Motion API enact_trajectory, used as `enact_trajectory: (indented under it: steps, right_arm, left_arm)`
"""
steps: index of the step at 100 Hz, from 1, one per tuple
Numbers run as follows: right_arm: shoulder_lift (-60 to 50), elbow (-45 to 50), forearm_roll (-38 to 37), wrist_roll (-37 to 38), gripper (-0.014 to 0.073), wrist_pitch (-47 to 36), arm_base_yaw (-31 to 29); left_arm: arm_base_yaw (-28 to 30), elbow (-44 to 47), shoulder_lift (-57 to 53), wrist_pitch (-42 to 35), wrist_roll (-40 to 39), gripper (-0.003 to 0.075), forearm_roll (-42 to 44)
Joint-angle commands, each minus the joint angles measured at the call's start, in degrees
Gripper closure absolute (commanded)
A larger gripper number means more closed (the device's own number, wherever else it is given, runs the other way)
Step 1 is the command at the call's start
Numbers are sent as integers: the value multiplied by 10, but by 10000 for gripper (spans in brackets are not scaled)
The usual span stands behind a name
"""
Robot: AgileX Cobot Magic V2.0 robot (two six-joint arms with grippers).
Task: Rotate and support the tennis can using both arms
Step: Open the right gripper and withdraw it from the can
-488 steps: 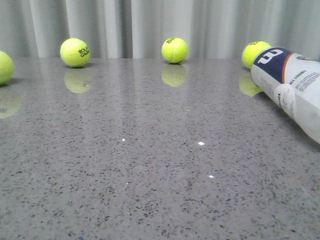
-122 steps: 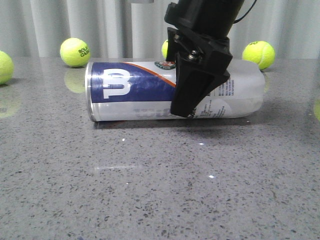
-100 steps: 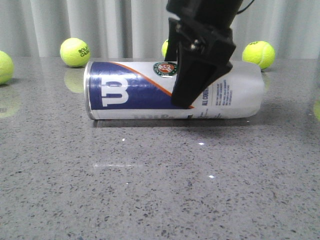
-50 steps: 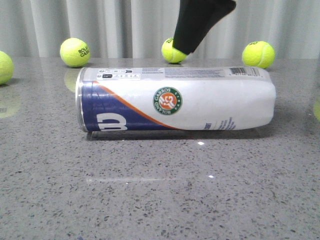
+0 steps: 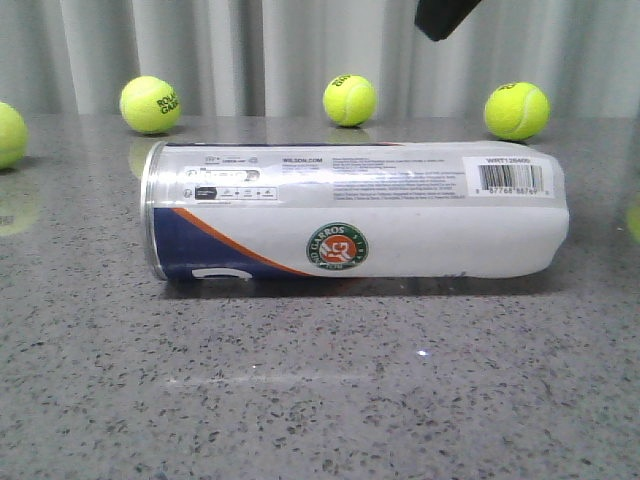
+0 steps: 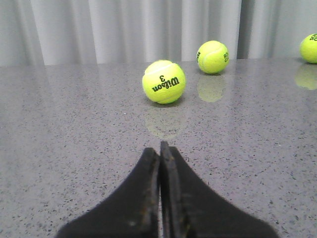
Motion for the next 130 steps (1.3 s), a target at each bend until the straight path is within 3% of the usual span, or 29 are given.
enact_trajectory:
  steps: [1,21,55,80,130]
  right_arm:
    - [-35,-4,-9,53,658,-25,-18]
    - [-86,55,22,74,658,-86,-69]
    - [-212,218,45,74,658,-262,-171]
    - [-294,314,45,73,658,-309,-227]
    - [-531,555,45,73,658,-400,-254]
  left_arm:
    - [-3,26,-23,-47,-5,741,-6]
    - [-3,26,-23,-47,-5,741,-6]
    - [-3,26,-23,-47,-5,741,-6]
    - [-3,26,-23,-47,-5,741,-6]
    - [-3,26,-23,-47,-5,741,-6]
